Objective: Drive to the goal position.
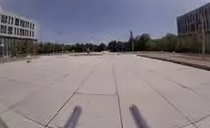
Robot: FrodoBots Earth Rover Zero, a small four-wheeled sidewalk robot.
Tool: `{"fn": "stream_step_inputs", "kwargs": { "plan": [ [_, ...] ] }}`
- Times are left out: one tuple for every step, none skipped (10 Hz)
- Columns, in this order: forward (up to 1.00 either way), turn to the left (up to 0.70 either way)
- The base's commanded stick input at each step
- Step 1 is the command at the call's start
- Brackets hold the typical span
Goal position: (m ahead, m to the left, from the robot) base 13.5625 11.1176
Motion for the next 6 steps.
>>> {"fn": "stream_step_inputs", "kwargs": {
  "plan": [
    [0.70, 0.01],
    [0.70, 0.01],
    [0.70, 0.01],
    [0.70, 0.01],
    [0.70, 0.01],
    [0.70, 0.01]
  ]
}}
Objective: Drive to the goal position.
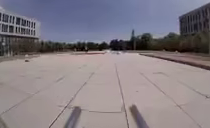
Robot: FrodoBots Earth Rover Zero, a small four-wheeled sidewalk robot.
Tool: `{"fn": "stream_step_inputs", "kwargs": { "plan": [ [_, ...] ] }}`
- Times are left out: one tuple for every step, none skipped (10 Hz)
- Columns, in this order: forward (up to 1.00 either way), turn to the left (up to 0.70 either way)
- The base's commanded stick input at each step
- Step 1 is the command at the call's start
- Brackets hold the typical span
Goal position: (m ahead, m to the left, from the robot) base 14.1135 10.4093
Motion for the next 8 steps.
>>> {"fn": "stream_step_inputs", "kwargs": {
  "plan": [
    [0.70, 0.01],
    [0.70, 0.01],
    [0.70, 0.01],
    [0.70, 0.01],
    [0.70, 0.01],
    [0.70, 0.01],
    [0.70, 0.01],
    [0.70, 0.01]
  ]
}}
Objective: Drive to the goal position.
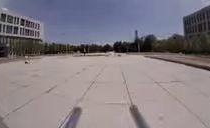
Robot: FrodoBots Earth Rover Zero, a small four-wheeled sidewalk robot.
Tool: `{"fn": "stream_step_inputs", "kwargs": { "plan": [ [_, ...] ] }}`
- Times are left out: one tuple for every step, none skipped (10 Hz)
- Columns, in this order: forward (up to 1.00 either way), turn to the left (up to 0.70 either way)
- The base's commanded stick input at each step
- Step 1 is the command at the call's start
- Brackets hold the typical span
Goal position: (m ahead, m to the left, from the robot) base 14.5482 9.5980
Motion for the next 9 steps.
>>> {"fn": "stream_step_inputs", "kwargs": {
  "plan": [
    [0.70, 0.01],
    [0.70, 0.01],
    [0.70, 0.01],
    [0.70, 0.01],
    [0.70, 0.01],
    [0.70, 0.01],
    [0.70, 0.01],
    [0.70, 0.01],
    [0.70, 0.01]
  ]
}}
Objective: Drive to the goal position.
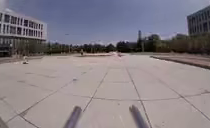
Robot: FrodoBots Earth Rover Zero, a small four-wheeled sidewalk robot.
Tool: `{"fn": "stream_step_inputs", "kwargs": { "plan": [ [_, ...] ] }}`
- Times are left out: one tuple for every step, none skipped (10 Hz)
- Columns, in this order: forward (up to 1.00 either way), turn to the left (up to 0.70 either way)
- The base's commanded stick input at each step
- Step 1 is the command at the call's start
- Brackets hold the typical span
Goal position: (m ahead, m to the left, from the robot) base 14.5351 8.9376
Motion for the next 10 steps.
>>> {"fn": "stream_step_inputs", "kwargs": {
  "plan": [
    [0.70, 0.01],
    [0.70, 0.01],
    [0.70, 0.01],
    [0.70, 0.01],
    [0.70, 0.01],
    [0.70, 0.01],
    [0.70, 0.01],
    [0.70, 0.01],
    [0.70, 0.01],
    [0.70, 0.01]
  ]
}}
